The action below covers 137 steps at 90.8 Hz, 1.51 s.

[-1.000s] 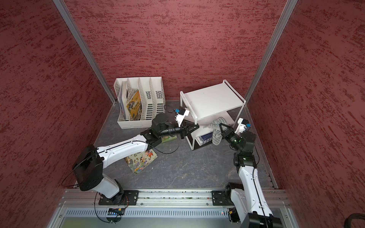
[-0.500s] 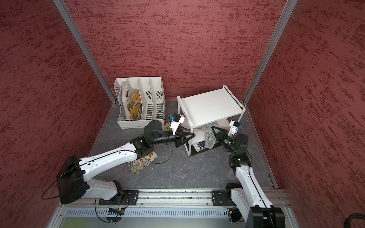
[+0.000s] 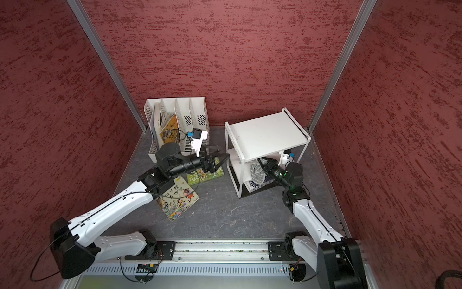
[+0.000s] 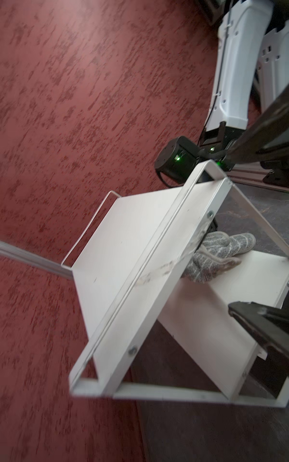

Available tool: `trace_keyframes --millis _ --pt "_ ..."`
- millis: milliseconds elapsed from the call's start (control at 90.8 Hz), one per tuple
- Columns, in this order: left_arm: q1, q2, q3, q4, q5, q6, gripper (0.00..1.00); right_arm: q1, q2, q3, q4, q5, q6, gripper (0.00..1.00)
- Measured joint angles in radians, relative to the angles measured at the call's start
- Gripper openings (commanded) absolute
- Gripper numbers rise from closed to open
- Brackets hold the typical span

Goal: Wipe the bookshelf clean with a cloth
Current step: Wipe the dust from the shelf.

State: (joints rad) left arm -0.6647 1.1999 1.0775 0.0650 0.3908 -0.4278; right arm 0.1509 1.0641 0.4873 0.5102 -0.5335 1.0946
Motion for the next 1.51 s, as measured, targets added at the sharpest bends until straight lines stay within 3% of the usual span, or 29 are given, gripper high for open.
trace_keyframes --millis 209,628,881,1113,1510 --pt "0.132 0.106 0.219 -0.126 -0.064 -0.082 0.83 0.053 0.141 0.14 0.003 0.022 -0.119 0.0" --pt "0.133 0.43 0.484 -0.203 -0.106 -0.126 0.7 0.122 0.333 0.224 0.113 0.013 -0.306 0.0" --pt "0.102 0.465 0.528 -0.208 -0.112 -0.11 0.62 0.162 0.353 0.235 0.077 0.04 -0.389 0.0" --pt "0.091 0.466 0.535 -0.216 -0.141 -0.098 0.59 0.16 0.282 0.169 0.068 0.153 -0.385 0.0" --pt "0.085 0.477 0.554 -0.224 -0.166 -0.092 0.55 0.085 0.193 0.084 0.067 0.292 -0.438 0.0"
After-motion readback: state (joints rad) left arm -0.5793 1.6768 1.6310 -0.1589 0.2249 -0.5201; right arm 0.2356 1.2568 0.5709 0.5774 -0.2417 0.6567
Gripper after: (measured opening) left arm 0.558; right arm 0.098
